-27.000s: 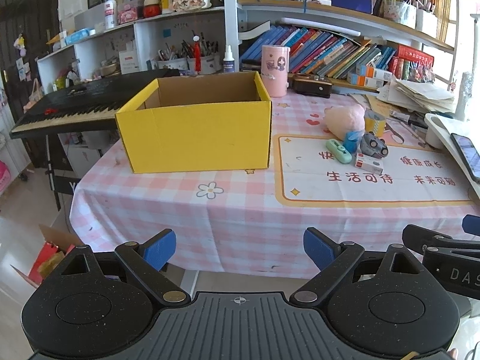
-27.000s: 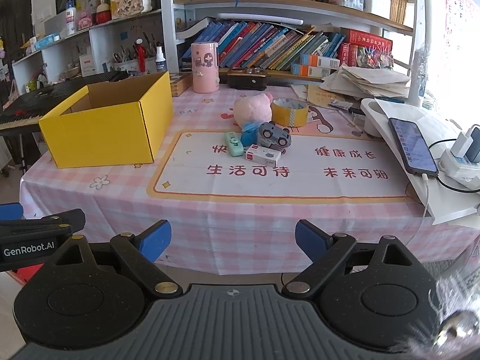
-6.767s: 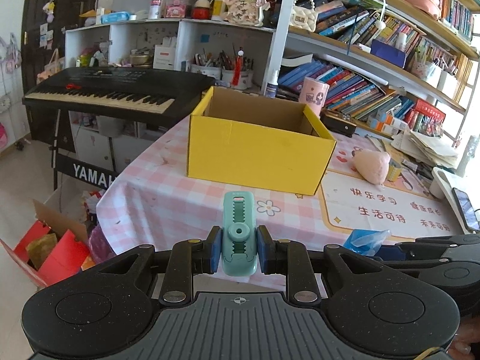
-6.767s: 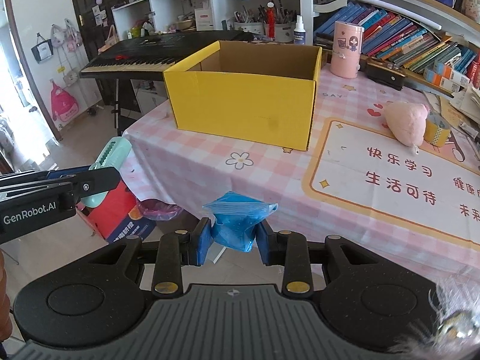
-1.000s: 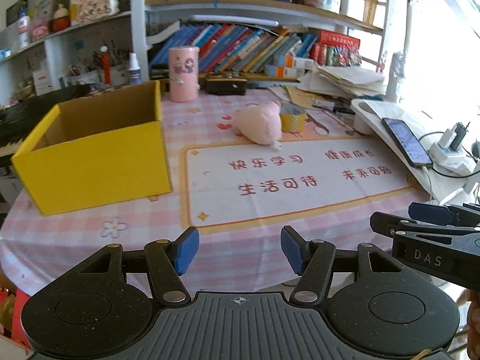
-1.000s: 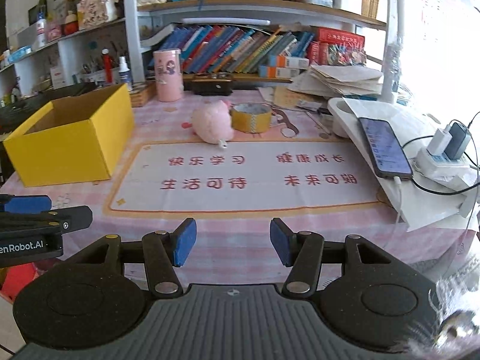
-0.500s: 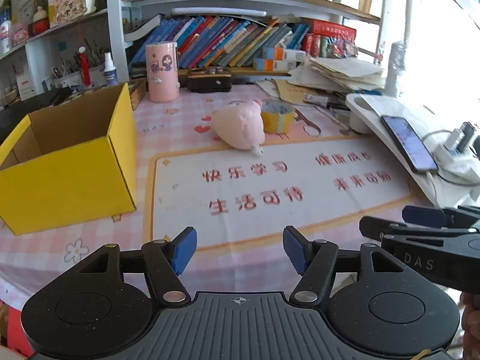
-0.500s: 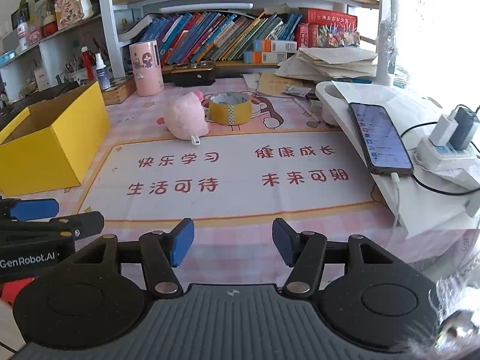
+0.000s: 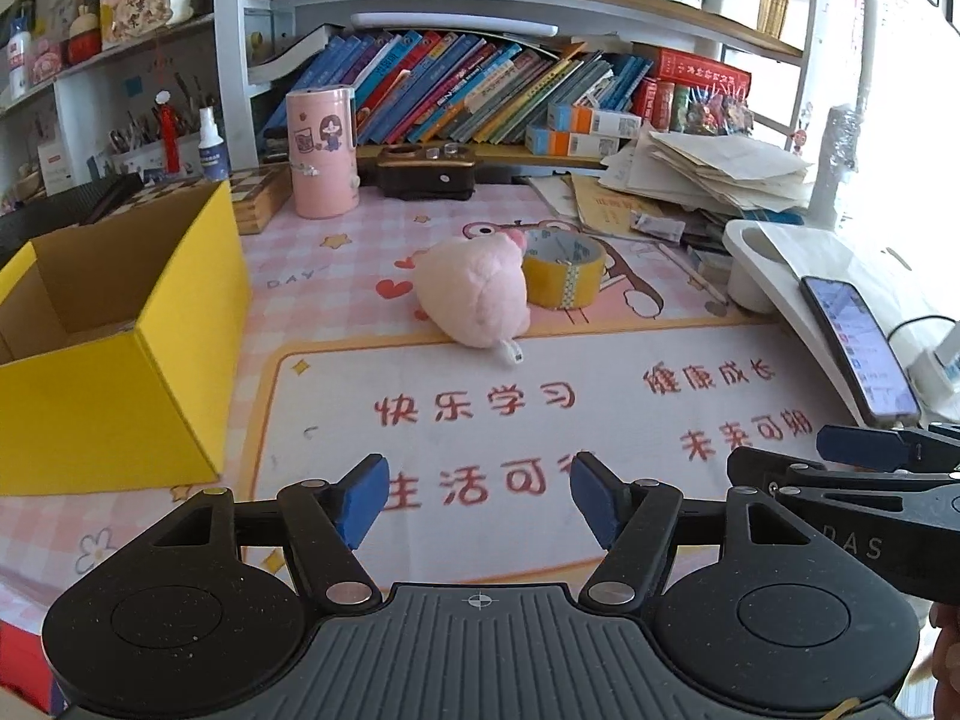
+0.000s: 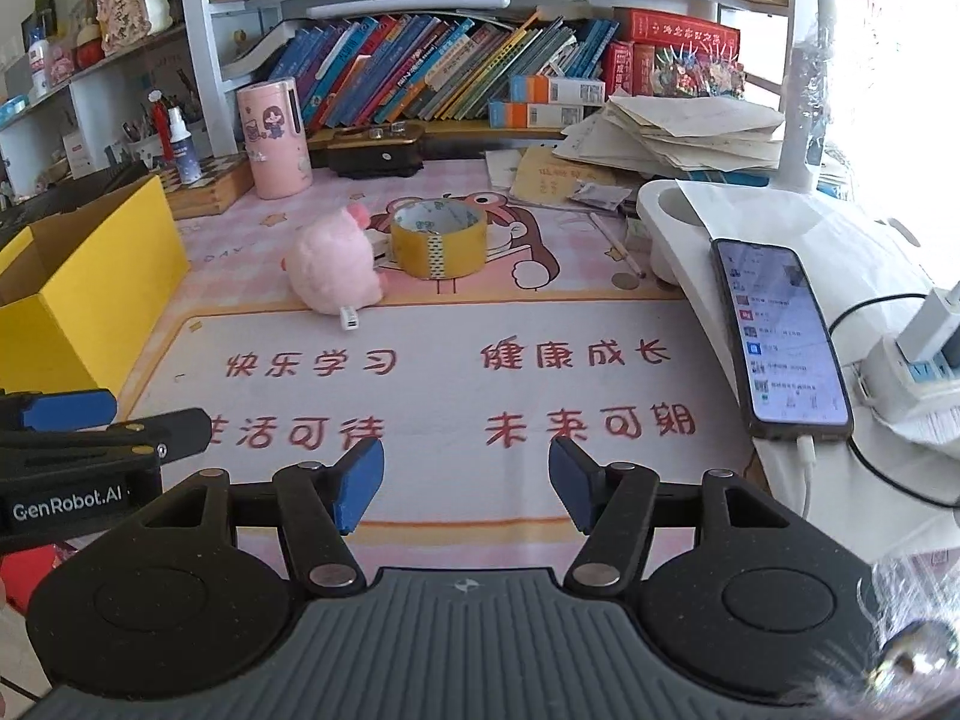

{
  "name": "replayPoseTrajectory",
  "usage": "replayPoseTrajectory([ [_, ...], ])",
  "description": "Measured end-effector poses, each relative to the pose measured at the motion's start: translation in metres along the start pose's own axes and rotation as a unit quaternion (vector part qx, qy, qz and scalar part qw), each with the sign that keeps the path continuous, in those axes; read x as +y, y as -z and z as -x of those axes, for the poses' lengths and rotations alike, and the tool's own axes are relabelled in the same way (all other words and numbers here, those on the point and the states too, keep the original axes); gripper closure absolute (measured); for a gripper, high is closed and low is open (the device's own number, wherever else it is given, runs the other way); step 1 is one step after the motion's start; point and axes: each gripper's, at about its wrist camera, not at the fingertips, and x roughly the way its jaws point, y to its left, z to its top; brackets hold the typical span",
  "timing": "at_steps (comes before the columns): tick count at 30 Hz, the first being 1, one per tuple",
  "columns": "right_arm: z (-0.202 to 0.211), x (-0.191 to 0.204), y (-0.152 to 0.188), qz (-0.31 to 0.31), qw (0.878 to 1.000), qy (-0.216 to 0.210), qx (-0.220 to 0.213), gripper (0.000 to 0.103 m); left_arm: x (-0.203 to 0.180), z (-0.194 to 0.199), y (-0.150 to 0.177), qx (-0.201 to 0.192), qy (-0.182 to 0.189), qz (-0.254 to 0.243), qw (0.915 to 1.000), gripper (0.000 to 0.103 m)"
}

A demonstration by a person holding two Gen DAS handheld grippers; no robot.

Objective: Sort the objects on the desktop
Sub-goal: 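Move both tools toward the plush pig and the yellow tape roll, then grasp the pink plush pig with the left tool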

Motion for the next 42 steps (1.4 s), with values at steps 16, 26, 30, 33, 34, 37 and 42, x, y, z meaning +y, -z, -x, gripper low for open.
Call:
replayPoseTrajectory([
  [16,-0.055,-0.039,-0.042,-0.001,0.999,-0.038,0.005,0.036,-0.023,-0.061,-0.046,-0.003,-0.045,0.007,0.9989,0.033],
  [26,-0.093,-0.057,-0.077,-0.01,0.999,-0.05,0.004,0.03,-0.021,-0.116,-0.078,0.005,-0.058,0.023,0.998,0.03],
  [30,-0.105,-0.062,-0.088,-0.013,0.999,-0.051,0.003,0.028,-0.021,-0.137,-0.087,0.006,-0.07,0.016,0.9974,0.029],
  [33,-0.115,-0.063,-0.094,-0.009,0.999,-0.052,0.007,0.027,-0.021,-0.155,-0.093,0.012,-0.074,0.017,0.997,0.029],
  [34,-0.118,-0.063,-0.095,-0.008,0.999,-0.052,0.007,0.026,-0.022,-0.16,-0.094,0.014,-0.077,0.017,0.9968,0.029],
  [37,-0.126,-0.062,-0.1,-0.007,0.998,-0.054,0.01,0.023,-0.021,-0.175,-0.097,0.02,-0.089,0.012,0.9958,0.029],
  [42,-0.143,-0.061,-0.107,-0.005,0.998,-0.063,0.017,0.019,-0.018,-0.187,-0.098,0.02,-0.095,0.011,0.9953,0.031],
])
